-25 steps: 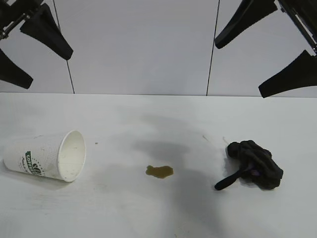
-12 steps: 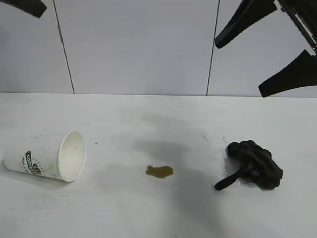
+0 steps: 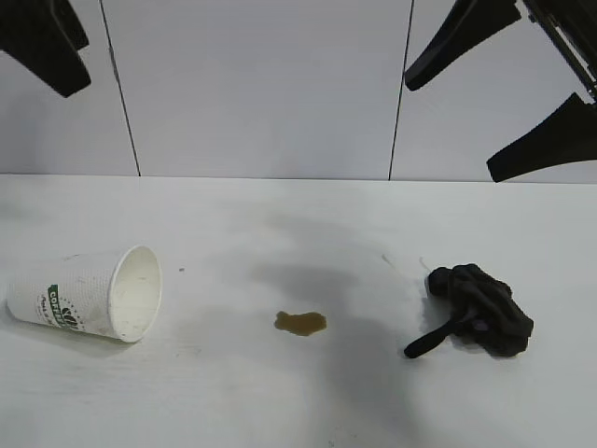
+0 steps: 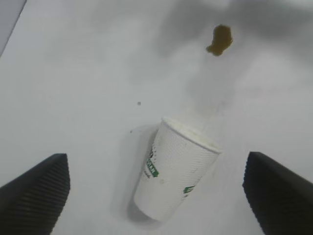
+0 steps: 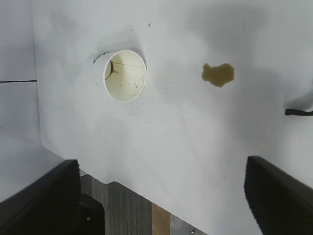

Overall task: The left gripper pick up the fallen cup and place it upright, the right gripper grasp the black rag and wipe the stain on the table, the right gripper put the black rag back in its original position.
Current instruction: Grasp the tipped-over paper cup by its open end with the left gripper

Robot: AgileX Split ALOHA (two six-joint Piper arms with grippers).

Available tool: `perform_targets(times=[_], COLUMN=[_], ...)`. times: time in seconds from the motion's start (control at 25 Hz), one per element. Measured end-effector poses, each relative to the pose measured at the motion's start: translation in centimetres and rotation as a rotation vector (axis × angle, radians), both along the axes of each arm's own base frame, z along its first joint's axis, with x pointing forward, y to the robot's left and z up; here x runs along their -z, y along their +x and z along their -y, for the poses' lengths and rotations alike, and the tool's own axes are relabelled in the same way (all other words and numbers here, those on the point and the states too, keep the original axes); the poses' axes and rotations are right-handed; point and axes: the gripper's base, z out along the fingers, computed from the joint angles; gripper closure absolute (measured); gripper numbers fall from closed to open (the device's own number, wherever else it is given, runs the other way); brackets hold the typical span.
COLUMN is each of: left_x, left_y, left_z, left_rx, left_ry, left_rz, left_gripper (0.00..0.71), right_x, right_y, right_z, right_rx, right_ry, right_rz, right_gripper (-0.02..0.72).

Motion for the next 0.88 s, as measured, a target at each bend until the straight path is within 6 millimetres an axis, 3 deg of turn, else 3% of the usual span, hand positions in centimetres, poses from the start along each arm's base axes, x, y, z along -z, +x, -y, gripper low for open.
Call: perform_targets(times=[0.36,0.68,0.88], left_x=[6.0,6.6,7.0], left_y=[0.6,-0.2,-0.1], left_z=[5.4,6.0,6.0], left_rx=[0.177,0.353,0.374], left_ry=[0.309,0.386,0.396], left_rz=[-0.033,-0.067,-0.076], left_gripper=[0.016,0.015,0.015], right_x=[0.0,0.0,0.0], right_y=[0.0,0.1,0.2], right_z=[0.0,0.0,0.1], right_rx=[0.001,0.01,0.016], right_ry=[0.0,-0.002,-0.004], right_rz=[0.0,0.009,0.014], right_gripper=[0.073,0.073,0.073])
